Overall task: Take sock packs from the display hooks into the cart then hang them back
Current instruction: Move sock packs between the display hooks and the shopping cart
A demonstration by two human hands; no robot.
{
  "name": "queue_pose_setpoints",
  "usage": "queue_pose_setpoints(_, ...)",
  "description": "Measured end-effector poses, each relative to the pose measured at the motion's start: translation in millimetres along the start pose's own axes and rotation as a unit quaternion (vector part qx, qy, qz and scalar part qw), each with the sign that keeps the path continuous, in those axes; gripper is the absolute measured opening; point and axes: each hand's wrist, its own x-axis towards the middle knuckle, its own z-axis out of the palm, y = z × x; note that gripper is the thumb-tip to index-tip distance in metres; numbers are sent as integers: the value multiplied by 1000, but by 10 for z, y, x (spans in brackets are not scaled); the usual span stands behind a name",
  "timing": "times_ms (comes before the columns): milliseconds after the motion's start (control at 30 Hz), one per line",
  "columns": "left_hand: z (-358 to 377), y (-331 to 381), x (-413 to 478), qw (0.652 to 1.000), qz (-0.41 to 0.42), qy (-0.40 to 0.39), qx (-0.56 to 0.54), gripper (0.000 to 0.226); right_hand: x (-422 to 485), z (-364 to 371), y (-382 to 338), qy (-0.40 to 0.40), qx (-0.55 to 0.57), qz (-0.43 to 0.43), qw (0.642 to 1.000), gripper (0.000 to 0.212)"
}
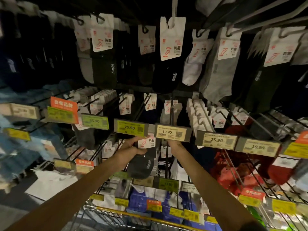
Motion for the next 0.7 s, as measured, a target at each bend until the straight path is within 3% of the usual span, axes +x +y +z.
queue_pose_setpoints(100,84,-81,-161,1000,24,-16,-12,77,-289,172,-29,21,25,-78,996,21)
queue_pose_setpoints(200,143,-108,-381,999,38,-22,-27,99,-511,181,81,-20,22,-62,998,36)
queue_pose_setpoints(367,80,-75,-765,998,18,-48,-41,115,-830,190,83,-3,41,-97,994,8)
queue_pose_setpoints(500,-56,-94,-1030,997,9,-58,-51,114,-1079,331,114,-12,44,-126,991,4)
queue_pose_setpoints(700,-370,-263,-1360,994,9,-93,-50,90,-1463,635,174,-10,19,-140,990,14)
